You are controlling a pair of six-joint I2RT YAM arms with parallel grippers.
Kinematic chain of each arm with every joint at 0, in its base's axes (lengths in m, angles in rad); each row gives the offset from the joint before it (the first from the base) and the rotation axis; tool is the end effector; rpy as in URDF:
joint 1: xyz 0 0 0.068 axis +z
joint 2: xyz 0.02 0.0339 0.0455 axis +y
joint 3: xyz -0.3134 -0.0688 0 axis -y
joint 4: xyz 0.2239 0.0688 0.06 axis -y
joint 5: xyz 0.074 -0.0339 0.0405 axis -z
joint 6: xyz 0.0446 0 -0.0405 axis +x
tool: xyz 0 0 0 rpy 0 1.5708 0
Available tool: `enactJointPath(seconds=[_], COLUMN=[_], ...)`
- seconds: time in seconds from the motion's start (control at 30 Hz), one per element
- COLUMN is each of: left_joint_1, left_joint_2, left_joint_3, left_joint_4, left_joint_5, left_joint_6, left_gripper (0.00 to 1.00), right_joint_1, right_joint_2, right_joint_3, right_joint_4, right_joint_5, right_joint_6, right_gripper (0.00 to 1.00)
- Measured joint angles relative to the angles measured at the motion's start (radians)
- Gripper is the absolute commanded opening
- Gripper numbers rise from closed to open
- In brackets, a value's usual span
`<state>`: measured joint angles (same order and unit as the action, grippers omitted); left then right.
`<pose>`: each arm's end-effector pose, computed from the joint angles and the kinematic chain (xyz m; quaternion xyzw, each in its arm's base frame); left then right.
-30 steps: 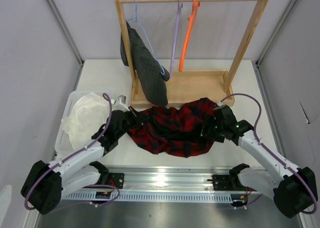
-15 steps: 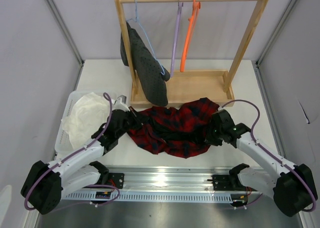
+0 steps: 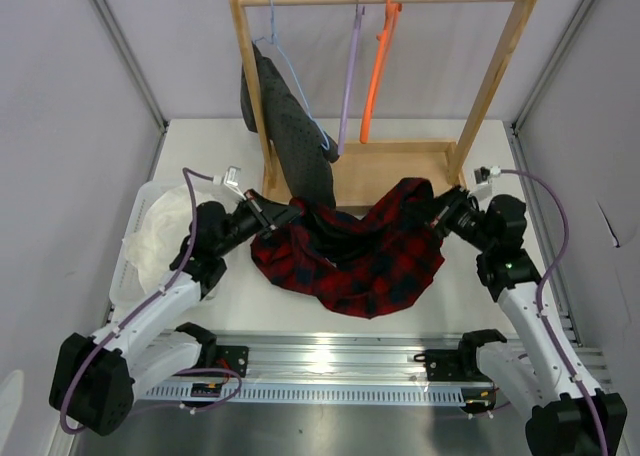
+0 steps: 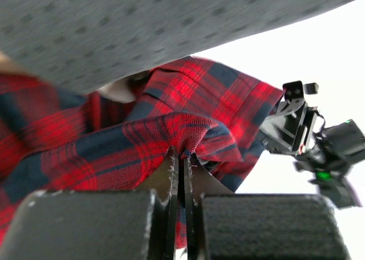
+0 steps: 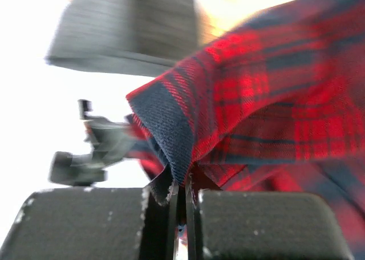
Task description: Place the skirt on the hanger
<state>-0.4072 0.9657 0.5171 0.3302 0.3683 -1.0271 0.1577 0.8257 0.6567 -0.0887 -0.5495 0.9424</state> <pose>0.1629 -0.0877 0.3146 -0.1084 0.7371 -0.5322 0.4020 0.1412 0.0460 0.3368 0.1385 0.7678 0.4903 0.3885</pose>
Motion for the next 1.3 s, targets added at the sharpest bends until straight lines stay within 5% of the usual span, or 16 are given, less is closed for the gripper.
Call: enactJointPath(seconds=[0.33,0.47,0.77,1.0,1.3], left_joint_1=[0.043,0.047,0.048,0.047,-0.027], left_joint_2=[0.042,0.091,0.230,0.264,0.218], left_joint_3=[-0.019,-0.071,-0.113,0.048,0.326], left_joint_4=[0.138,0.272,0.791,0.809,0.835], left_joint_5=[0.075,0.103,0.121,0.068,-0.054], left_joint_6=[-0.118,-0.198,-0.549,-0.706,-0.773], left_gripper=[0.00,0.00,0.00,0.00,0.00], right_joint_1=[-0.034,-0.032,-0.018,-0.022,0.001], right_joint_2=[0.238,0.332,0.344,0.318,0.179], right_joint_3=[0.006,0.078,0.349,0.277,0.247], right_joint_4=[1.007,1.188,1.341,1.368,1.141], right_joint_5=[-0.263,-0.263,-0.257,-0.287,-0.354], right_joint_6=[0.671,0.883,1.018,0.988,0.742], right_gripper=[0.00,0.00,0.00,0.00,0.00])
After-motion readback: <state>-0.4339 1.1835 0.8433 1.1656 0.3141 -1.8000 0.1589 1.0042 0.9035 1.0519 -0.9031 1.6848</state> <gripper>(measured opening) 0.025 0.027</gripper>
